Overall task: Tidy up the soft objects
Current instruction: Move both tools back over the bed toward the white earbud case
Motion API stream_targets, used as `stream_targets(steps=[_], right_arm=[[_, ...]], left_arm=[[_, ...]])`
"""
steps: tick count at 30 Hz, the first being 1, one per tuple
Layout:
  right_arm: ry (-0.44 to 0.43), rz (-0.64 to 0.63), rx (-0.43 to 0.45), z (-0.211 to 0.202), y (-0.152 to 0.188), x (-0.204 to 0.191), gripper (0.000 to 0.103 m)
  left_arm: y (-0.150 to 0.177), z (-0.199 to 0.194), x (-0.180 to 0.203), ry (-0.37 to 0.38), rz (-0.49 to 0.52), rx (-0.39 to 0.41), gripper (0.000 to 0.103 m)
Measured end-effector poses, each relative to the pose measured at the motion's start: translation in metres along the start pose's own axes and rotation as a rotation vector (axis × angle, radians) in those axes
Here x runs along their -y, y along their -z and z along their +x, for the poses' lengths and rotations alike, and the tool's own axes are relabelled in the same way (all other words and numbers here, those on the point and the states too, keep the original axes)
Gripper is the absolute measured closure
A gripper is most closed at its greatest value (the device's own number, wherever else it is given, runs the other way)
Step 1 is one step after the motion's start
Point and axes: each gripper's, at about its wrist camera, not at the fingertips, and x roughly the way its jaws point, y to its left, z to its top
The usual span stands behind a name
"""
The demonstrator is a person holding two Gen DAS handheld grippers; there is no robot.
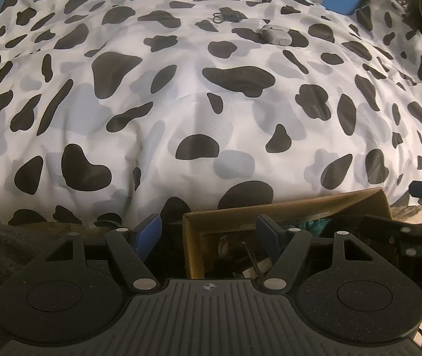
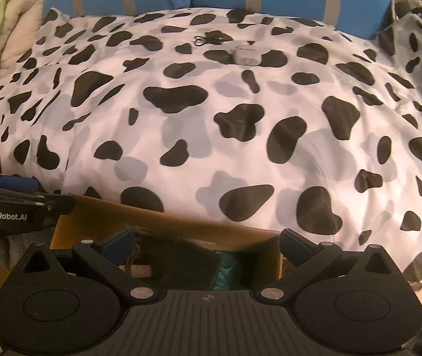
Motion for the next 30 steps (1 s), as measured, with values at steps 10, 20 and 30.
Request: stream_targets(steps=[10, 20, 30], right_arm=[[0.103, -0.048, 0.052, -0.005, -0.007, 0.000, 0.000], [0.168, 0.109, 0.125, -0.011, -0.019, 0.029, 0.000], [0.160, 0.129, 0.216, -0.014, -0.024, 0.037, 0.000]], left_arm=[[-0.001, -0.002, 0.005, 0.010, 0.012, 0.011, 0.034], [-0.005, -0.004, 0.010, 0.004, 0.035, 0.034, 0.034], [-0.013, -0.004, 0.016, -0.010, 0.085, 0.075, 0.034]])
